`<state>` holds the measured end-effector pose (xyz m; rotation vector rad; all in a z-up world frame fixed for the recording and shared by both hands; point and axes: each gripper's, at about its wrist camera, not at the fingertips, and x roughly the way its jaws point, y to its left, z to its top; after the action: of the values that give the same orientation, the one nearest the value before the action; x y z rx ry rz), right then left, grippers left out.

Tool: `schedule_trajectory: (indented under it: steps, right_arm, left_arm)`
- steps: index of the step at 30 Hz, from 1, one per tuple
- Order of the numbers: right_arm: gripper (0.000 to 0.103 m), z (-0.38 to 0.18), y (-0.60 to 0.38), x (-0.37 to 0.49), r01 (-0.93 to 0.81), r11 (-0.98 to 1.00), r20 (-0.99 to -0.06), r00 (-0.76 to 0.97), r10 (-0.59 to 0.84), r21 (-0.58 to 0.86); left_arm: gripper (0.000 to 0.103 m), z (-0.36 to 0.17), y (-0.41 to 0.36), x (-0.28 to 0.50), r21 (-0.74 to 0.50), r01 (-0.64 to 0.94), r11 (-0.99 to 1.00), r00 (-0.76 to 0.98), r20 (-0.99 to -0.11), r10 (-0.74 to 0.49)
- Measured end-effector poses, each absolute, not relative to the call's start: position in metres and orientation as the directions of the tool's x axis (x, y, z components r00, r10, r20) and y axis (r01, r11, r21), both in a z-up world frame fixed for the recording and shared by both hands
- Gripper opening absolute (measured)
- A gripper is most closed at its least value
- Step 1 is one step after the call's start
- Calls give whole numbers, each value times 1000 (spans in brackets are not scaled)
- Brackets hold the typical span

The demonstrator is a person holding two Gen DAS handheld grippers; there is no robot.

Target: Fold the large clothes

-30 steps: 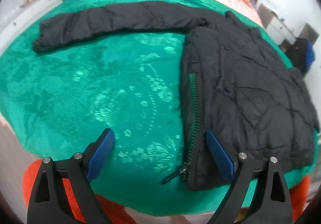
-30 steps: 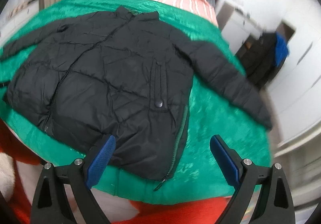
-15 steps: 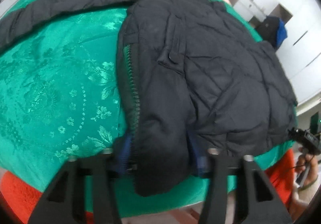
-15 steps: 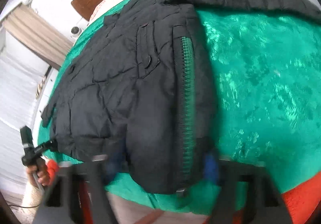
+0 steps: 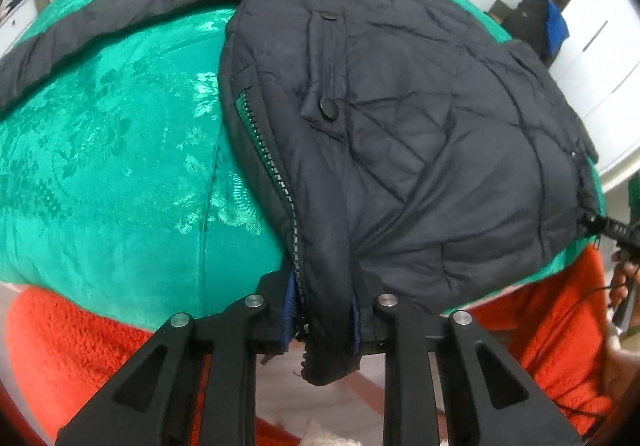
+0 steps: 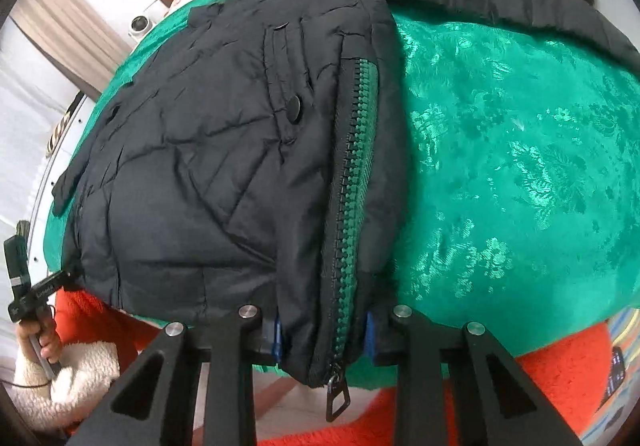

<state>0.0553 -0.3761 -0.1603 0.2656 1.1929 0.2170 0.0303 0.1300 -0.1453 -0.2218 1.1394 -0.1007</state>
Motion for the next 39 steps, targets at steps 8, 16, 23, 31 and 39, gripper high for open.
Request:
schedule_trajectory:
  steps: [8,16,23,31,39]
  right_arm:
    - [70,-130,-438,60,69,911,-803,504,319,406]
    - [75,-108,-554,101,266,825,-684,706,186,499]
    - [75,-154,-633,137,407,562,-589,786,185,720]
    - [27,-189,-683,168,535,365,-587,808,40,762]
    - [17,-58,-619,192,427,798,-580,806,-121,426]
  left_arm:
    - [81,-94,163,32,-206,-136,969,550,-829,-99]
    - [99,-49,180,67,-182,-308,934,712,-696,99]
    - [100,-77,157,102,-75,-332,940,637,-753,165]
    - [100,-92,159,98,-36,-355,934,618,-759,205]
    - [100,-107,209,99,-70,-484,873,616,-735,282]
